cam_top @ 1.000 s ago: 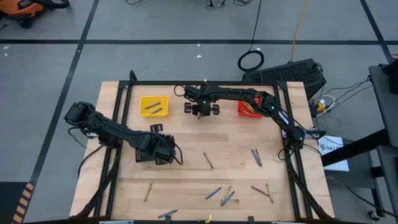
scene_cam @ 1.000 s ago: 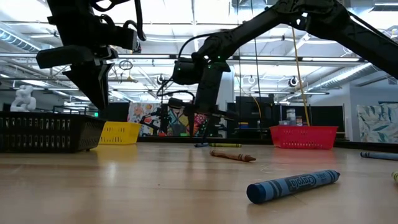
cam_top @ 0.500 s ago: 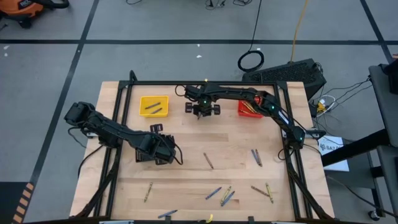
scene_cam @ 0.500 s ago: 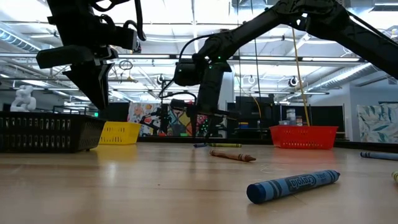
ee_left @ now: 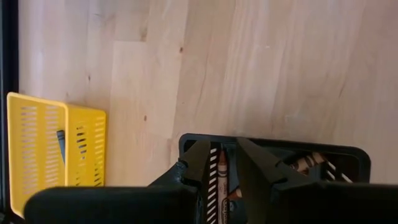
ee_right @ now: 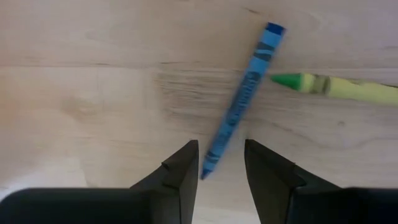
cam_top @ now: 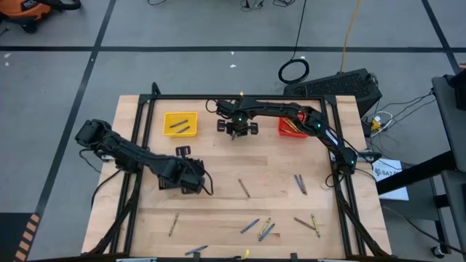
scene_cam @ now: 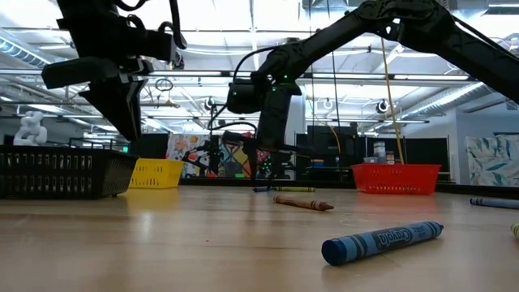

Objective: Sort crayons
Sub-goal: Put the blue crayon into the yellow bin

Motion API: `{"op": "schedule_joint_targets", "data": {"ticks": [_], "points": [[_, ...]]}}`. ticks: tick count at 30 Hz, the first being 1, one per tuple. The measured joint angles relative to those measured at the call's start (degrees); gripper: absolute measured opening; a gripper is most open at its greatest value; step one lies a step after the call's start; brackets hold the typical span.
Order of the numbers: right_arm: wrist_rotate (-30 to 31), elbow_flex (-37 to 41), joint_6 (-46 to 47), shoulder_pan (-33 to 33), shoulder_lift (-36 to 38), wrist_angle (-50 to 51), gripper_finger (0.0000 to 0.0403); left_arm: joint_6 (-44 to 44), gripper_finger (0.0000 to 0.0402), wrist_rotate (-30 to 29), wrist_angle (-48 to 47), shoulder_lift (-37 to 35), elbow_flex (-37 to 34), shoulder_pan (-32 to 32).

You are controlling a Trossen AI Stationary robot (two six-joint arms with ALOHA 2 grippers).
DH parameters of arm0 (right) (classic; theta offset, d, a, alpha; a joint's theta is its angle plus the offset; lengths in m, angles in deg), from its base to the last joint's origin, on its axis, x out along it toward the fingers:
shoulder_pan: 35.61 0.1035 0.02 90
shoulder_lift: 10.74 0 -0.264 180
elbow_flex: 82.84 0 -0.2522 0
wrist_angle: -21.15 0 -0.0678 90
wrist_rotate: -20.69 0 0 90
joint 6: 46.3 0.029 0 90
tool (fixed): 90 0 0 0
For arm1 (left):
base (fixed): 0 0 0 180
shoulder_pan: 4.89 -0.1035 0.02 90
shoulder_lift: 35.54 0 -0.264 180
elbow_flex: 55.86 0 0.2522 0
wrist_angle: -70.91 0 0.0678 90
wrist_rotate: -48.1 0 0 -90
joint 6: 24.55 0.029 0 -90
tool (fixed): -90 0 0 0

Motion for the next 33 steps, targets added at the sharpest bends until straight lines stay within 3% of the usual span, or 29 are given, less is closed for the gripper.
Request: {"op": "schedule_joint_targets", "data": {"ticks": [13,17,22,33], "points": [[-4.38,-0.22,-2.90,-0.07,-2.70,-2.57,0.0115,0.00,0.0069,-1.52,-0.03,0.01,0.02,1.49],[-4.34,-0.20,-3.47,-0.05,-2.81,-1.70,0.0085,0.00,0.0069,-1.55,-0.03,0.01,0.02,1.49],[-4.22,-0.11,-3.72,-0.05,-2.83,-1.05,0.0014,0.00,0.0069,-1.55,-0.05,0.00,0.02,1.49],[-4.48,0.02,-9.85,0.08,-1.87,-0.83,0.0003,0.05,0.0069,-1.55,-0.30,0.00,0.02,1.49]]}}
